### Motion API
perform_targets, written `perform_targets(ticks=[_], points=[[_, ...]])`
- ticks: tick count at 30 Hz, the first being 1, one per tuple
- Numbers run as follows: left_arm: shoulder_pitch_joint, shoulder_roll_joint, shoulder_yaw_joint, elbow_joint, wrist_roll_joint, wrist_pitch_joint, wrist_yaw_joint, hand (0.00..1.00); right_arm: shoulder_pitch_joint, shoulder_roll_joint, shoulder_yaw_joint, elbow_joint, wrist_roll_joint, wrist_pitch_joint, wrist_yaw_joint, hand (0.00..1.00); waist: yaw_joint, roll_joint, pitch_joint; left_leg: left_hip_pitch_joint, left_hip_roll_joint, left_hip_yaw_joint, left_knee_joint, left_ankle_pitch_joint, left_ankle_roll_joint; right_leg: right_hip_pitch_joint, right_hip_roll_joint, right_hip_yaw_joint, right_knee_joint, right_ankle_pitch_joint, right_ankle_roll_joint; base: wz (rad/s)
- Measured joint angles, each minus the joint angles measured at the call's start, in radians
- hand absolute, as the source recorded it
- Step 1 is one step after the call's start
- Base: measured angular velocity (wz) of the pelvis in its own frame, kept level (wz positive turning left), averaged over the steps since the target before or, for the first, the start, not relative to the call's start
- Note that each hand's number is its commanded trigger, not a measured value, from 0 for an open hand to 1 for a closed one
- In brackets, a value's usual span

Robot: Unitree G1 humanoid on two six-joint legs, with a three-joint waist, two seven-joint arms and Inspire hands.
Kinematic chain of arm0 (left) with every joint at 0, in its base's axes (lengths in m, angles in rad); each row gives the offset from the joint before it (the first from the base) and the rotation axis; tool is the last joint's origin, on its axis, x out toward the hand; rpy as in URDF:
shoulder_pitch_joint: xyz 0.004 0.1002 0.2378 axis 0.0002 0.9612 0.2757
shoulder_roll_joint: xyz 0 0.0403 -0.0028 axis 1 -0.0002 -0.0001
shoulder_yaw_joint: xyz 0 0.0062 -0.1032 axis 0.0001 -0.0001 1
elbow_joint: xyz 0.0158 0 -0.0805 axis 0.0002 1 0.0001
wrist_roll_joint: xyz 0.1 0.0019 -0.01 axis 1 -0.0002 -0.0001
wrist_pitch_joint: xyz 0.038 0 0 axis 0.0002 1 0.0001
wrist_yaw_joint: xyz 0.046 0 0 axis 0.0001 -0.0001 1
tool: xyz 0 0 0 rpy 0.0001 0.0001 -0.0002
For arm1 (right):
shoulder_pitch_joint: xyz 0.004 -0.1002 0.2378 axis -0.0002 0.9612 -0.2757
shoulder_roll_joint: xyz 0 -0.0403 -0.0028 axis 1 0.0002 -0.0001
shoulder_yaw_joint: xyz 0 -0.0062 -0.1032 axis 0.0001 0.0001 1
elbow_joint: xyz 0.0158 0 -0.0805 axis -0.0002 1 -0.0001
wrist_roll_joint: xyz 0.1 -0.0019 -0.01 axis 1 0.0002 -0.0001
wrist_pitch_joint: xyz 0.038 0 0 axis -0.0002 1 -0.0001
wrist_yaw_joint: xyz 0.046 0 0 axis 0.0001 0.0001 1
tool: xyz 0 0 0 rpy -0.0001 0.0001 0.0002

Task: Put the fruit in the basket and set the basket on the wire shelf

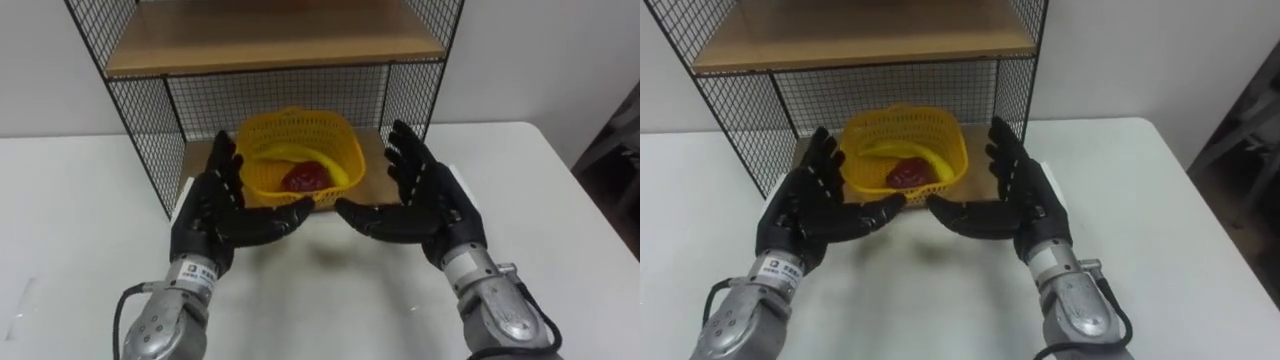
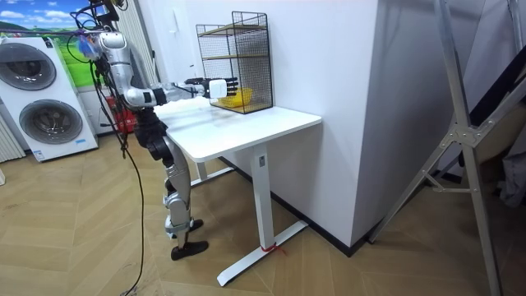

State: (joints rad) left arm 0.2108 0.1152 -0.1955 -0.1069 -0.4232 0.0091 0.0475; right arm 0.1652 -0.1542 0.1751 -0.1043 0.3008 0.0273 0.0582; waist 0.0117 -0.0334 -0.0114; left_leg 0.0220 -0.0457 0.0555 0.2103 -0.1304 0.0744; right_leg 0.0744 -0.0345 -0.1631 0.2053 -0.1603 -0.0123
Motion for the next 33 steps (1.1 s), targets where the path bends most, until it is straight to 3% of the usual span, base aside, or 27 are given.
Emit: perform_targets(ticks=[5, 7, 12, 16, 21, 22, 28, 33], points=[[0.071, 0.032, 0.0, -0.027, -0.026, -0.066, -0.019, 0.0, 0.064, -0.008, -0.004, -0.001, -0.02, -0.052, 0.058, 0.0, -0.003, -0.002, 0.007, 0.003, -0.001, -0.001, -0.004, -0.002, -0.005, 0.002, 0.001, 0.0, -0.003, -0.002, 0.004, 0.0], [0.087, 0.037, 0.005, -0.038, -0.038, -0.085, -0.018, 0.0, 0.087, -0.012, -0.009, -0.001, -0.036, -0.054, 0.065, 0.0, -0.001, 0.003, 0.0089, 0.002, -0.001, -0.001, -0.004, -0.002, -0.005, 0.001, 0.001, -0.001, -0.003, -0.004, 0.007, 0.0], [0.098, 0.038, 0.044, -0.044, -0.054, -0.149, 0.005, 0.0, 0.105, -0.012, -0.061, -0.018, -0.036, -0.088, 0.053, 0.0, -0.001, 0.018, 0.0184, 0.0, -0.001, 0.001, -0.006, -0.002, -0.006, -0.004, 0.003, 0.0, -0.003, -0.005, 0.009, 0.0], [0.114, 0.029, 0.097, -0.052, -0.051, -0.192, 0.037, 0.0, 0.149, -0.006, -0.115, -0.045, -0.048, -0.15, 0.029, 0.0, 0.004, 0.026, 0.0164, -0.003, -0.001, 0.0, -0.007, -0.001, -0.007, -0.007, 0.005, 0.0, -0.004, -0.005, 0.009, 0.0], [0.181, 0.011, 0.157, -0.083, 0.001, -0.229, 0.146, 0.0, 0.228, -0.006, -0.176, -0.05, -0.065, -0.175, -0.027, 0.0, 0.022, 0.027, 0.0107, 0.001, 0.0, 0.006, -0.006, -0.001, -0.007, -0.005, 0.008, 0.008, -0.002, -0.005, 0.009, -0.04], [0.191, 0.009, 0.161, -0.088, 0.004, -0.253, 0.182, 0.0, 0.234, -0.006, -0.193, -0.051, -0.065, -0.181, -0.044, 0.0, 0.024, 0.027, 0.0101, 0.001, 0.0, 0.006, -0.006, -0.001, -0.007, -0.006, 0.008, 0.009, -0.001, -0.005, 0.01, 0.0], [0.192, -0.004, 0.258, -0.09, 0.04, -0.345, 0.355, 0.0, 0.232, -0.007, -0.256, -0.065, -0.068, -0.233, -0.146, 0.0, 0.034, 0.023, 0.0103, 0.006, 0.001, 0.009, -0.01, -0.001, -0.007, -0.004, 0.009, 0.014, -0.001, -0.005, 0.01, -0.02], [0.195, -0.005, 0.307, -0.09, 0.044, -0.384, 0.478, 0.0, 0.232, -0.006, -0.291, -0.065, -0.081, -0.251, -0.235, 0.0, 0.035, 0.016, 0.012, 0.01, -0.002, -0.001, -0.01, -0.001, -0.008, 0.005, 0.009, 0.006, -0.004, -0.006, 0.011, 0.05]])
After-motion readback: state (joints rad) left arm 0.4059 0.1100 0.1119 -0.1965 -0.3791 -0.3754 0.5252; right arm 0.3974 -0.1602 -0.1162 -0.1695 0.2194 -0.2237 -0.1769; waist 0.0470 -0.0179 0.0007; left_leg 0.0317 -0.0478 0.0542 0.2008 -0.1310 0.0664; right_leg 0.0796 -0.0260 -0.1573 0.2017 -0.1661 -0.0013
